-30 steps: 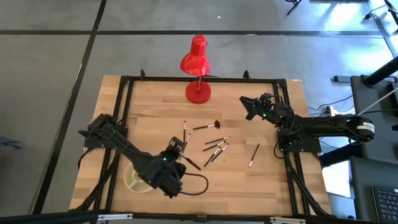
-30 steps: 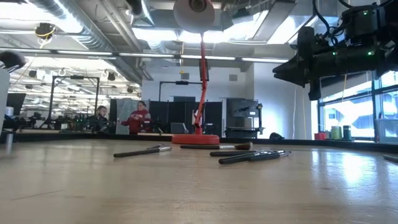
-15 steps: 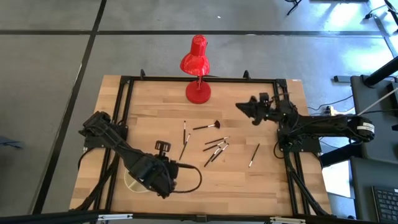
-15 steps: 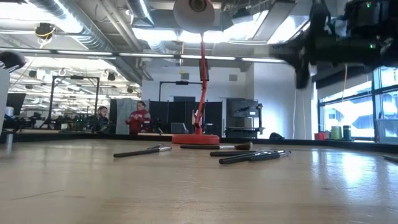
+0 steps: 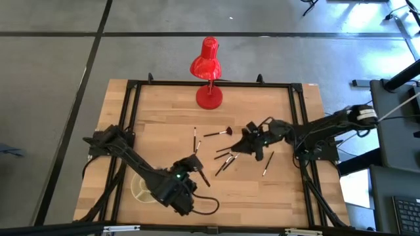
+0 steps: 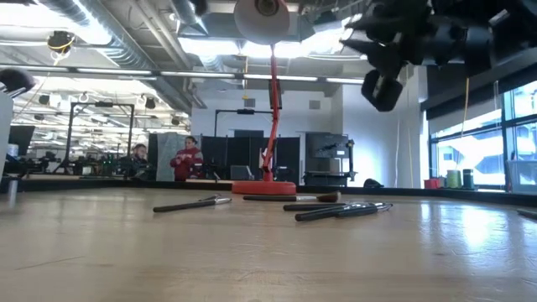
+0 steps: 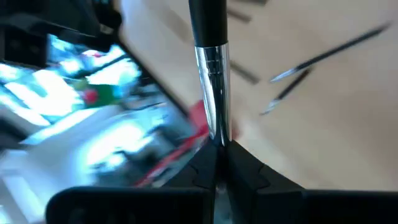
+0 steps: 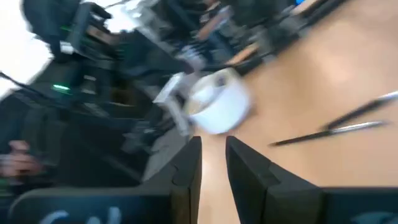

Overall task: Put items in baskets/containers
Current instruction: Put the powder brush into the pen organizer

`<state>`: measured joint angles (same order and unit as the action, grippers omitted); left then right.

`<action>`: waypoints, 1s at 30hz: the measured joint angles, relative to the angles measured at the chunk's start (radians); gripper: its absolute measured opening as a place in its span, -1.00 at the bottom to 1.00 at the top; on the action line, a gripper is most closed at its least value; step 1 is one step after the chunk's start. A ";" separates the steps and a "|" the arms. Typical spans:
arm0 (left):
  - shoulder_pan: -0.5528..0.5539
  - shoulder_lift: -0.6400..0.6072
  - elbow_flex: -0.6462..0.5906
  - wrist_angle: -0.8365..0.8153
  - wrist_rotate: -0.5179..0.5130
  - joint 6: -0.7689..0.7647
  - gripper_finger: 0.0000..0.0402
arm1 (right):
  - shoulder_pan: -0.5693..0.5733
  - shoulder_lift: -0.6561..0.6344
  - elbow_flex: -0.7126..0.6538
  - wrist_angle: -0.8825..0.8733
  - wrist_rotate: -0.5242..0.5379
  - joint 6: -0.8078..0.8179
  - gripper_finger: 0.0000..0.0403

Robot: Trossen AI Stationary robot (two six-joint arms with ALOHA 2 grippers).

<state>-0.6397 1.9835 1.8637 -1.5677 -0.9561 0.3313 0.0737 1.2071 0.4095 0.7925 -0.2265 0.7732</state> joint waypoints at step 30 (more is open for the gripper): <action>0.082 0.137 0.000 0.003 -0.385 0.306 -0.93 | 0.070 0.507 0.358 0.030 -0.083 -0.151 -0.26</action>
<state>-0.5574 2.1201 1.8637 -1.5642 -1.3411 0.6369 0.1441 1.7142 0.7671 0.8223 -0.3094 0.6220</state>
